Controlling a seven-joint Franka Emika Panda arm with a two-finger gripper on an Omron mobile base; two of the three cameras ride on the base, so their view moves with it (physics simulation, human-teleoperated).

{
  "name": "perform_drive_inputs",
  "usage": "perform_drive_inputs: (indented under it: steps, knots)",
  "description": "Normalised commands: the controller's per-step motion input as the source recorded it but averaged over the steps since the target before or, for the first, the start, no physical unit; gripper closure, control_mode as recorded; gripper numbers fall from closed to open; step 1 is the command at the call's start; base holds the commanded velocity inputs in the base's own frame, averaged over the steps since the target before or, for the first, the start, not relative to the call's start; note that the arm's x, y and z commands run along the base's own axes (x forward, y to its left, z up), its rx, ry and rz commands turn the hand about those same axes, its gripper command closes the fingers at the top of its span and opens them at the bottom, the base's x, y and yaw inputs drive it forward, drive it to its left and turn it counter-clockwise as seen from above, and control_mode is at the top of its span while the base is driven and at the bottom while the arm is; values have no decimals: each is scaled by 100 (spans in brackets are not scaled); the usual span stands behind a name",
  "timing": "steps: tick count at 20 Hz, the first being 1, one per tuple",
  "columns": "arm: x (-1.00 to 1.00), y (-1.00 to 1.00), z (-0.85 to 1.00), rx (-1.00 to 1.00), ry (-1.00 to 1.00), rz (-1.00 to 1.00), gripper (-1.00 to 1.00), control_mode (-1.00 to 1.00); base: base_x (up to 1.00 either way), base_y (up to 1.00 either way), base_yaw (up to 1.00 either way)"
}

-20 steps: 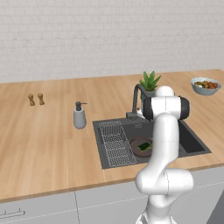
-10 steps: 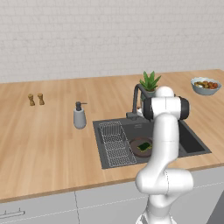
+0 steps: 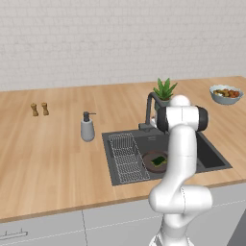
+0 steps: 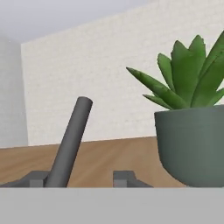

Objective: Pick the pan and sponge and place them into the sink. Then turn on the water.

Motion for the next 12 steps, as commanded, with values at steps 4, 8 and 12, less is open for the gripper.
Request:
perform_drive_inputs:
  steps: [4,8,12]
  knots:
    - [0,-87,-18,14,6,-36,100,-100,0,0,0]
    - [-1,-100,-7,19,8,-29,100,-100,0,0,0]
    - [-55,-100,0,27,-1,-6,100,-100,0,0,0]
